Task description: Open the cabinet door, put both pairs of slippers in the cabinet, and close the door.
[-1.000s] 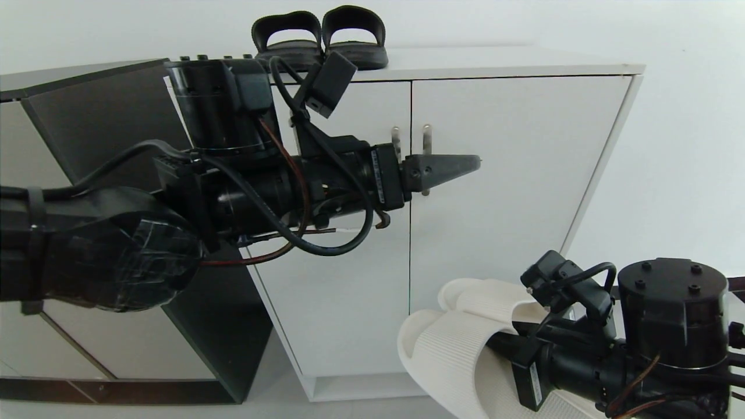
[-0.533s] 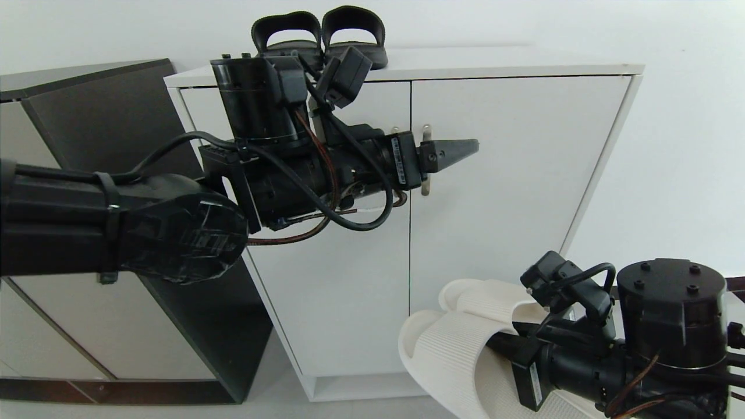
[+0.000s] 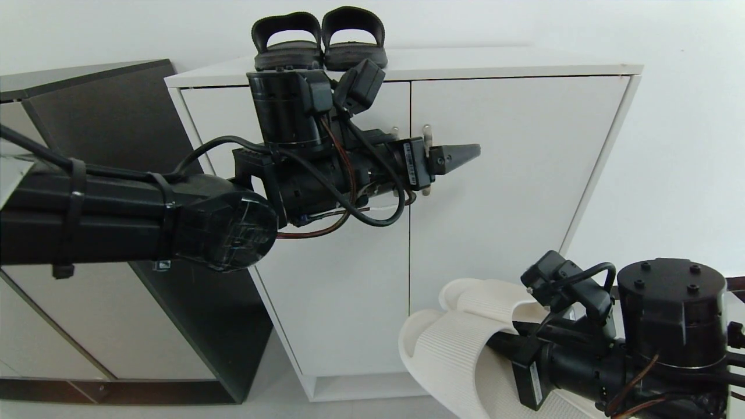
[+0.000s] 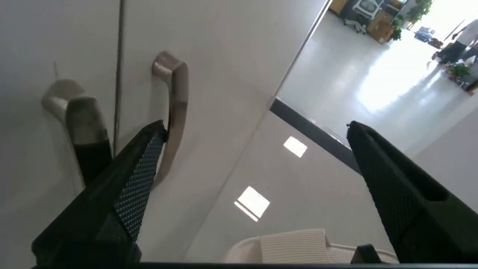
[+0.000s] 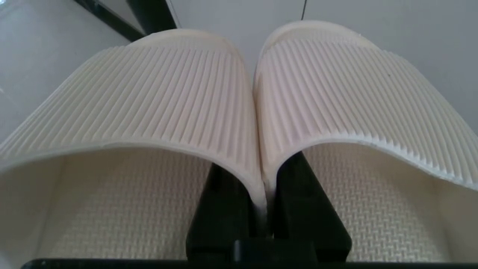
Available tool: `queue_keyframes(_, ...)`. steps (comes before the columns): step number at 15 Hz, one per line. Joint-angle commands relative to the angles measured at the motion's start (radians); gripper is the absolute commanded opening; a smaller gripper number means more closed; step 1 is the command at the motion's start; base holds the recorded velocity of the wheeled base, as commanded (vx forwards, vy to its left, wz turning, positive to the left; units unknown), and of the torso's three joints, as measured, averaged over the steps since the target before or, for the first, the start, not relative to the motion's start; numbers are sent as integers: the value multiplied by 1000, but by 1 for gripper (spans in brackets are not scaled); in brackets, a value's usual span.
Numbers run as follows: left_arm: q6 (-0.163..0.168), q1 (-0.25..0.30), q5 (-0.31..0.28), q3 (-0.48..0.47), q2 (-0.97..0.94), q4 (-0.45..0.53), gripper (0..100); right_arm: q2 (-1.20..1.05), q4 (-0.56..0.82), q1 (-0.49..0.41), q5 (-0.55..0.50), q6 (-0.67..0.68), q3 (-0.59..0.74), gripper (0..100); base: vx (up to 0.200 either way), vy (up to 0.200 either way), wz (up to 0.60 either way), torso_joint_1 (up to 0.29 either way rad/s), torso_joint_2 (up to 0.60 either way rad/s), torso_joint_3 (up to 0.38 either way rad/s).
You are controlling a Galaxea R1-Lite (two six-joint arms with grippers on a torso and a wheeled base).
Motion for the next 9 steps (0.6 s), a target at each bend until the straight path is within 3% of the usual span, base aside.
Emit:
queue_keyframes(1, -2, 0, 2, -13, 16, 1, 100, 1, 0, 1, 0, 0, 0, 0, 0, 0, 0, 0, 0, 0)
queue_keyframes(2, -2, -1, 2, -16, 21, 2, 0, 1, 1, 1, 0, 0, 0, 0, 0, 0, 0, 0, 0, 0)
queue_keyframes(6, -2, -3, 0, -10, 13, 1, 0, -2, 1, 3, 5, -3, 11, 0, 0, 0, 0, 0, 0, 0)
queue_keyframes(9, -2, -44, 0, 70, -48, -1, 0, -35, 3, 7, 62, -18, 43, 0, 0, 0, 0, 0, 0, 0)
